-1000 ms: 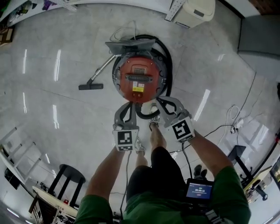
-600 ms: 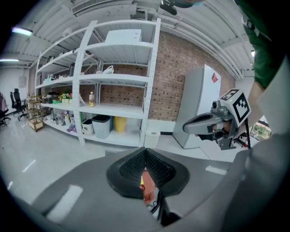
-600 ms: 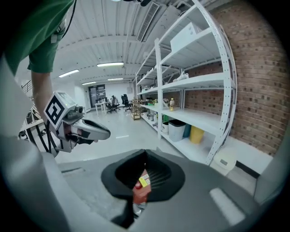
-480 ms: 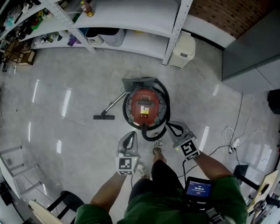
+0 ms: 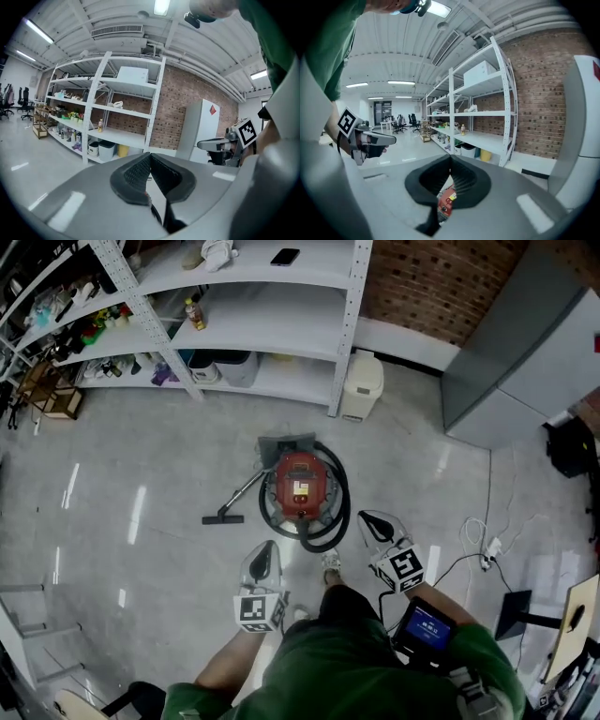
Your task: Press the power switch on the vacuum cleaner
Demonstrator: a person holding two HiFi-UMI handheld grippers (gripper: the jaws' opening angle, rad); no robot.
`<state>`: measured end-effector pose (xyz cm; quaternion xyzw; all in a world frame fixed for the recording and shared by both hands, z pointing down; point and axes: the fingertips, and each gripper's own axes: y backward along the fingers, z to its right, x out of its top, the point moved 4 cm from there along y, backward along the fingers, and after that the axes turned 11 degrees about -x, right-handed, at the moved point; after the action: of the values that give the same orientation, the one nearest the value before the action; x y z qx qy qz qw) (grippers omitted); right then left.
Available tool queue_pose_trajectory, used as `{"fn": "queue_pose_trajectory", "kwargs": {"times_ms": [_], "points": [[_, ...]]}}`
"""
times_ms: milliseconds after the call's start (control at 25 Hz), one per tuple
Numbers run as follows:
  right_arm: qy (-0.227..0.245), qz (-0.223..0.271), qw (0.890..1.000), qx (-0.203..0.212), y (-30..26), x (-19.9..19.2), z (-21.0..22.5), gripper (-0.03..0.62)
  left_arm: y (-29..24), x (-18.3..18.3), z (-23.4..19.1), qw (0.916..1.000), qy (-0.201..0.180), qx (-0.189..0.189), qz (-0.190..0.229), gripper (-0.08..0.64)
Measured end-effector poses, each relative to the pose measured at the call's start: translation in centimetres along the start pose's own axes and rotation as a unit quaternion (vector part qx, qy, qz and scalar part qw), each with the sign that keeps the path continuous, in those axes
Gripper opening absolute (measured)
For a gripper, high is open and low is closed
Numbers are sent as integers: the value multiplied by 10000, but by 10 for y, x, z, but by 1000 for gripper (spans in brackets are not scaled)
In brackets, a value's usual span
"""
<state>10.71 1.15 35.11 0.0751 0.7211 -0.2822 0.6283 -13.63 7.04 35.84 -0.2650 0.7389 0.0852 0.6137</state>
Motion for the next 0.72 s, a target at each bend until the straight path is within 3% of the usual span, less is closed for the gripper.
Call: {"fn": "queue_pose_trajectory", "kwargs": {"times_ms": [240, 480, 720], "points": [[-377, 319, 9982, -353, 55, 16, -28, 3, 50, 21, 24, 9989, -161, -210, 394, 9], [-687, 480, 9957, -396, 98, 10, -55, 3, 94, 27, 58, 9962, -279, -494, 658, 9], [-847, 563, 9943, -315, 143, 7, -90, 3, 139, 21, 92, 9946, -266, -751, 669, 9]]}}
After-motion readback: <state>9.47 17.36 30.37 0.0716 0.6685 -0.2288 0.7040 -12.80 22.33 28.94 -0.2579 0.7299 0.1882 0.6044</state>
